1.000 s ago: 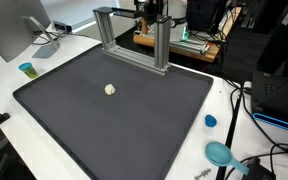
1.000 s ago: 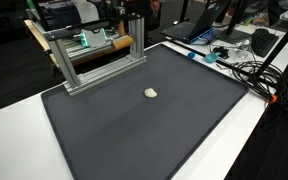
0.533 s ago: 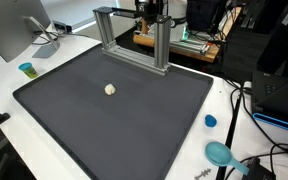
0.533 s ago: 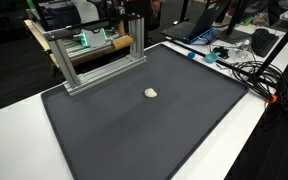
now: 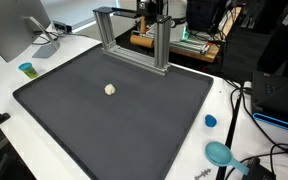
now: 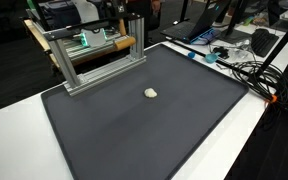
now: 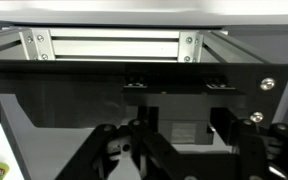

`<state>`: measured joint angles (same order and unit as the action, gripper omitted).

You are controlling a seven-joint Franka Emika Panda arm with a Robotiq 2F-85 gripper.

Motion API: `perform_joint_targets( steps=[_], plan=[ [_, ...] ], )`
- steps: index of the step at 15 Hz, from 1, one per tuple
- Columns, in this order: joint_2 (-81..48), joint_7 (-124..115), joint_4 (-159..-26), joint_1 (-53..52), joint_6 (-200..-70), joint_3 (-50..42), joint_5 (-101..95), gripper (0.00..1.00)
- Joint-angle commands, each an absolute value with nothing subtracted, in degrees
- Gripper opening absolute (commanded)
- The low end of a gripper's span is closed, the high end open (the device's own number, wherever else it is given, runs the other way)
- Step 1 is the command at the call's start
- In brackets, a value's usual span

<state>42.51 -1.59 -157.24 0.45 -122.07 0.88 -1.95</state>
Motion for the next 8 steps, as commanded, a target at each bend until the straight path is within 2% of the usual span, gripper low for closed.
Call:
perform_joint_targets(
  steps=[1,2,3,5,8],
  plan=[
    [41.3,-3.6,-157.1,0.6,-120.0,1.5,-1.4,0.64],
    [41.2,-4.2,-157.1,0.6,-120.4,1.6,-1.2,0.49],
    [41.3,-4.5,-157.0,0.6,-120.5,1.7,-1.2,0.39],
    [41.1,-5.3,-156.5,0.7,-120.6,1.9,-1.2,0.33],
    [39.8,-5.6,-154.8,1.0,-119.8,2.7,-2.3,0.32]
  ],
)
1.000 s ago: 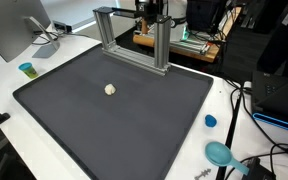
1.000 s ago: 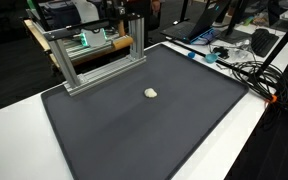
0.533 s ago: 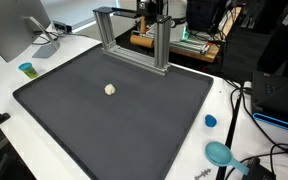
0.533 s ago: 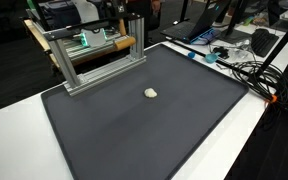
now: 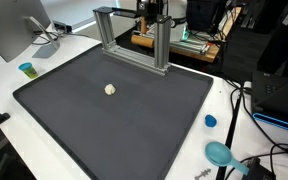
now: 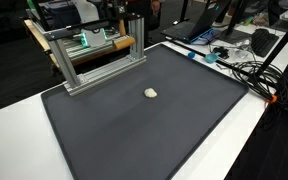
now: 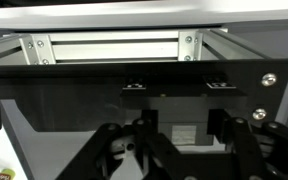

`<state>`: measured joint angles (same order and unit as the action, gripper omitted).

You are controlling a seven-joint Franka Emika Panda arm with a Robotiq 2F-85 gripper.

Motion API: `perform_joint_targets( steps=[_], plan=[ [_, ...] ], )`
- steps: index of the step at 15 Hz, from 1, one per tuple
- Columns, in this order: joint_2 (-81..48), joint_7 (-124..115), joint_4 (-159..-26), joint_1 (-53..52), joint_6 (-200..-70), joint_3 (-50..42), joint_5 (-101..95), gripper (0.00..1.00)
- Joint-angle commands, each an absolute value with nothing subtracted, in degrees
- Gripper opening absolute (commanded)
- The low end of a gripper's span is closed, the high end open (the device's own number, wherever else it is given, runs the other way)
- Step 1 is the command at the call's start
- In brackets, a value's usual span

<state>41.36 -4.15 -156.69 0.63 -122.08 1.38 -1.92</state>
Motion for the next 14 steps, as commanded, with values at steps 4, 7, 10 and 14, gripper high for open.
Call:
perform_joint_targets(
  steps=[4,7,10,14],
  plan=[
    [36.6,-2.8,-151.0,0.1,-118.5,1.8,-2.2,0.23],
    [34.5,-1.6,-148.8,-0.2,-115.9,1.8,-2.4,0.71],
    [33.4,-1.4,-148.1,-0.3,-115.1,1.5,-1.9,0.75],
    [33.0,-1.7,-148.0,-0.3,-114.1,1.2,-1.4,0.41]
  ],
)
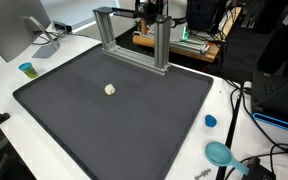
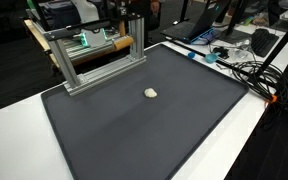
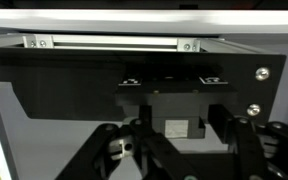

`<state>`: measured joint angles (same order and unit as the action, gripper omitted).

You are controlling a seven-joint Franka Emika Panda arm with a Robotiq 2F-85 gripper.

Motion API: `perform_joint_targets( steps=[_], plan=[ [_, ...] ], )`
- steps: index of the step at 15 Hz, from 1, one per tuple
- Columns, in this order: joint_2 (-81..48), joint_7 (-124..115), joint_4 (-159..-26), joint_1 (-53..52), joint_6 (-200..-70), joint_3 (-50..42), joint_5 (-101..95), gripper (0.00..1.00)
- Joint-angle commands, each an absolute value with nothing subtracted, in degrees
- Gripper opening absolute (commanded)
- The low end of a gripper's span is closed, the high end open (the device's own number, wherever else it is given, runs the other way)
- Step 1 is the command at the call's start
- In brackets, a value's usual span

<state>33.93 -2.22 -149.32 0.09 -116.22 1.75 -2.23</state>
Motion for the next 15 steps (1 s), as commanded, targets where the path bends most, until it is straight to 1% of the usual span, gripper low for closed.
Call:
perform_joint_targets(
  steps=[1,3,8,10,15],
  plan=[
    [33.2,-1.6,-148.1,-0.3,-114.1,1.1,-1.3,0.32],
    [33.6,-0.7,-148.5,-0.4,-114.8,0.1,-0.4,0.21],
    [34.0,1.6,-149.1,-0.9,-118.0,-1.2,1.3,0.21],
    [33.7,-2.0,-148.4,1.2,-121.3,-0.2,-0.6,0.21],
    [26.7,-5.3,-140.9,5.4,-128.8,0.3,-5.6,0.21]
  ],
)
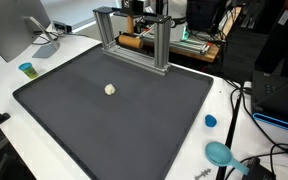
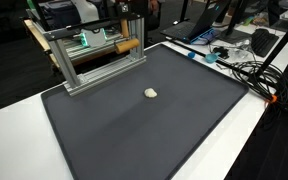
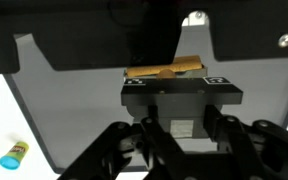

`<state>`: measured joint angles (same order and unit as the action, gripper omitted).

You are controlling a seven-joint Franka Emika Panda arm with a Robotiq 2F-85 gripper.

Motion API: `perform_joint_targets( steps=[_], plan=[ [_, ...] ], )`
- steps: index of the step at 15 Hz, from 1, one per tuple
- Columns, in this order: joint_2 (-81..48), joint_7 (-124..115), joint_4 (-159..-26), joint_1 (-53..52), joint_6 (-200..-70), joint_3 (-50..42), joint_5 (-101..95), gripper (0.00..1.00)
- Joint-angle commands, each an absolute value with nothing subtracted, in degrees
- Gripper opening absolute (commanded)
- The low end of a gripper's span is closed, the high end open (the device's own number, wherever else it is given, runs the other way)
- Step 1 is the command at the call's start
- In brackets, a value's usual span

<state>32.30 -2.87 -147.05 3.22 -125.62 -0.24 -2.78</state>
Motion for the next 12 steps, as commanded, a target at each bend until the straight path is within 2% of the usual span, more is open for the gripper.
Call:
perform_joint_targets(
  steps=[1,3,4,5,11,12],
  plan=[
    [25.0,-6.0,-139.0,6.0,-130.0,0.8,-6.7,0.21],
    [21.0,-6.7,-134.4,5.7,-129.7,1.8,-8.0,0.21],
    [26.0,-4.8,-140.1,5.1,-130.0,0.0,-6.5,0.21],
    [24.6,-4.9,-138.8,5.0,-130.0,0.1,-6.5,0.46],
    [24.3,-4.9,-139.5,4.9,-130.0,0.0,-6.5,0.46],
    [24.3,-4.9,-139.5,4.9,-130.0,-0.1,-6.5,0.21]
  ],
)
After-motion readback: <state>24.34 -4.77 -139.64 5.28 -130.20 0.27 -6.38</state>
